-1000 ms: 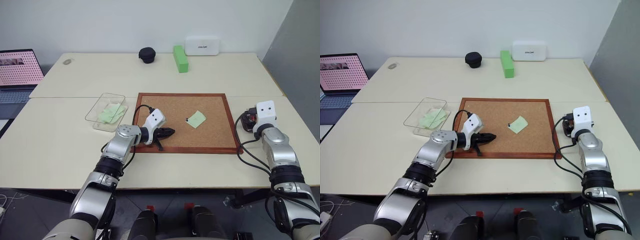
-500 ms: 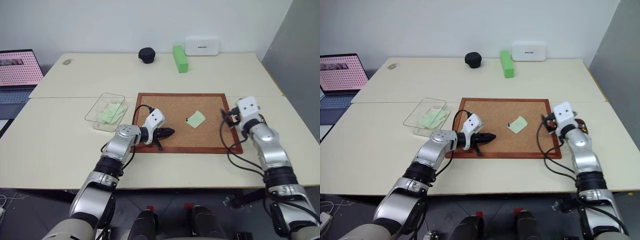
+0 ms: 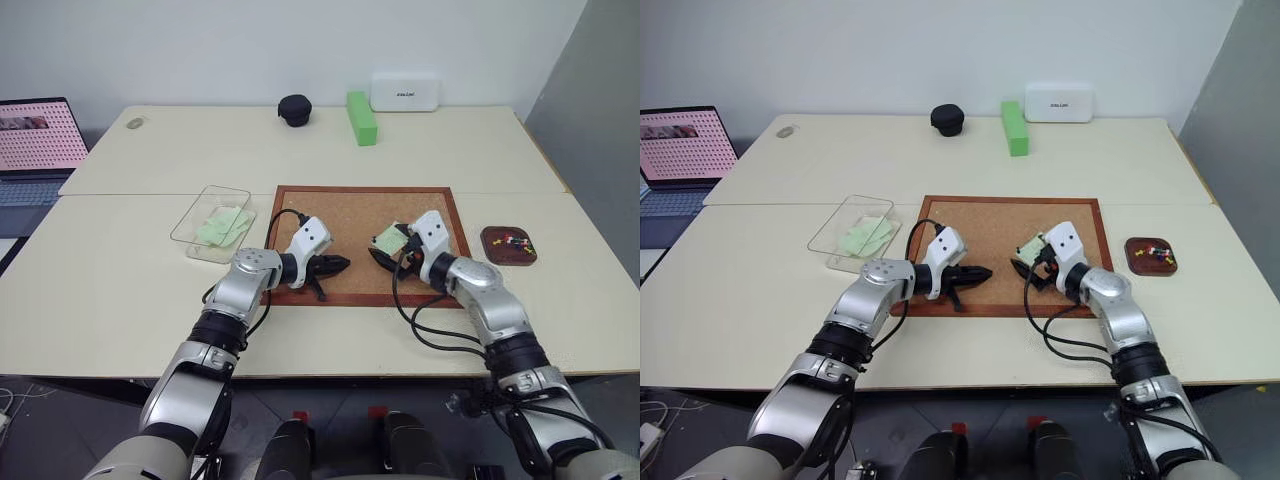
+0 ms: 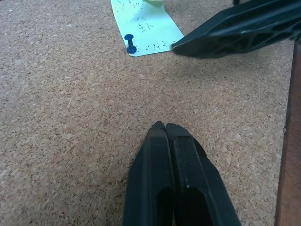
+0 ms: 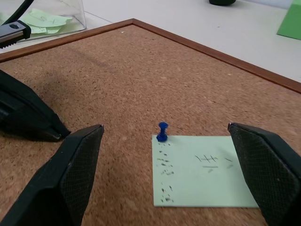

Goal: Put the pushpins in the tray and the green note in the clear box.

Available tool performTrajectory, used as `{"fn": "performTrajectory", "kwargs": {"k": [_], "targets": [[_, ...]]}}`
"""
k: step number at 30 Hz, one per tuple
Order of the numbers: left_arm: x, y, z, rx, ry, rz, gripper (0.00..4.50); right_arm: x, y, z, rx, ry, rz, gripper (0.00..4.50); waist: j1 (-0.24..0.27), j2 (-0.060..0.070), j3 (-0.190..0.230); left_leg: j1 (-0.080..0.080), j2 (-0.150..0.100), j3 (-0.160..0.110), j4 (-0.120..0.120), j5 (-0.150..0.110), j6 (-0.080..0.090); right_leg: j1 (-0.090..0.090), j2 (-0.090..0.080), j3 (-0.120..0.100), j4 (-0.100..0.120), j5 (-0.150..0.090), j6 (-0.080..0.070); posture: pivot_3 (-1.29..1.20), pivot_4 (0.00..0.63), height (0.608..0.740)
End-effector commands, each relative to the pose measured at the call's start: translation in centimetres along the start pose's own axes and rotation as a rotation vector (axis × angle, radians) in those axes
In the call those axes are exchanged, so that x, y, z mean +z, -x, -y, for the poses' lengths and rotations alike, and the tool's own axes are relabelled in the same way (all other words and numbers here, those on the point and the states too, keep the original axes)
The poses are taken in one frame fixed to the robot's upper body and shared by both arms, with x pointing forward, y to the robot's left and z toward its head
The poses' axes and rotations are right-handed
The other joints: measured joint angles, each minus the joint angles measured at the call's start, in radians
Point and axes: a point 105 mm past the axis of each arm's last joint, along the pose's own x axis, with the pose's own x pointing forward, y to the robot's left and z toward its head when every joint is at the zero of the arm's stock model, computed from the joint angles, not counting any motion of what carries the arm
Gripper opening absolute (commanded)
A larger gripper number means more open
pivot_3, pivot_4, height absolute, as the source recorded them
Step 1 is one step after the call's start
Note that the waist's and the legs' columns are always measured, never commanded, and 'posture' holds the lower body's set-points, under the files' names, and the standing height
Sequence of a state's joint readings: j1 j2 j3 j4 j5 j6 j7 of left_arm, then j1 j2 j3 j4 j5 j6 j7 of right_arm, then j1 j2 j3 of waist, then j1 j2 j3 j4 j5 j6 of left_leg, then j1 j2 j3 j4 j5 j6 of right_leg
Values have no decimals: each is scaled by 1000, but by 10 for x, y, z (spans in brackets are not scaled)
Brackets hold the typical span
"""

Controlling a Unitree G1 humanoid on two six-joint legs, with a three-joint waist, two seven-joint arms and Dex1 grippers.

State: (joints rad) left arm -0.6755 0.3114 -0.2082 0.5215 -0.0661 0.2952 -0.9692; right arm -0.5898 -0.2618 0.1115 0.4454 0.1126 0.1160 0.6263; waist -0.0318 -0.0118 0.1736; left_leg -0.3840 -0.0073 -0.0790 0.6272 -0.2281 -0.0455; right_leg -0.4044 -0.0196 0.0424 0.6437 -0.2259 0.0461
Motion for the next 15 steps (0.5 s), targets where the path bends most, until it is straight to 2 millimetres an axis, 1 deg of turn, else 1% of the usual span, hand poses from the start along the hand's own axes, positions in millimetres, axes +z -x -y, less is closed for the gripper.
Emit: {"fn": "performTrajectory", "kwargs": {"k": [1,7,8,11,13,15], "targets": [[-47,-7,27,-101,90,-158,0,15,-10,2,-4,21,44,4487,0,0,0,0,0,0,0,0,0,0,0,0,0,0,0,0,150,740],[-46,-7,24,-86,103,-151,0,7,-21,2,-21,24,12,4487,0,0,0,0,0,0,-1,0,0,0,0,0,0,-1,-1,0,150,740],[-45,-6,24,-86,100,-152,0,5,-22,2,-23,24,-2,4309,0,0,0,0,0,0,-1,0,0,0,0,0,0,-1,-1,0,150,740],[-44,-6,21,-80,96,-154,0,2,-24,2,-29,25,-11,3978,-1,0,0,0,0,0,-1,0,0,0,0,0,0,-1,-1,0,150,740],[-44,-6,21,-79,95,-156,0,3,-24,5,-45,6,1,3443,-1,0,0,0,0,0,-1,0,0,0,0,0,0,-1,-1,0,150,740],[-44,-6,21,-80,94,-157,0,5,-24,7,-57,-13,11,3140,-2,0,0,0,0,0,-1,0,0,0,0,0,0,-1,-1,0,150,740]]}}
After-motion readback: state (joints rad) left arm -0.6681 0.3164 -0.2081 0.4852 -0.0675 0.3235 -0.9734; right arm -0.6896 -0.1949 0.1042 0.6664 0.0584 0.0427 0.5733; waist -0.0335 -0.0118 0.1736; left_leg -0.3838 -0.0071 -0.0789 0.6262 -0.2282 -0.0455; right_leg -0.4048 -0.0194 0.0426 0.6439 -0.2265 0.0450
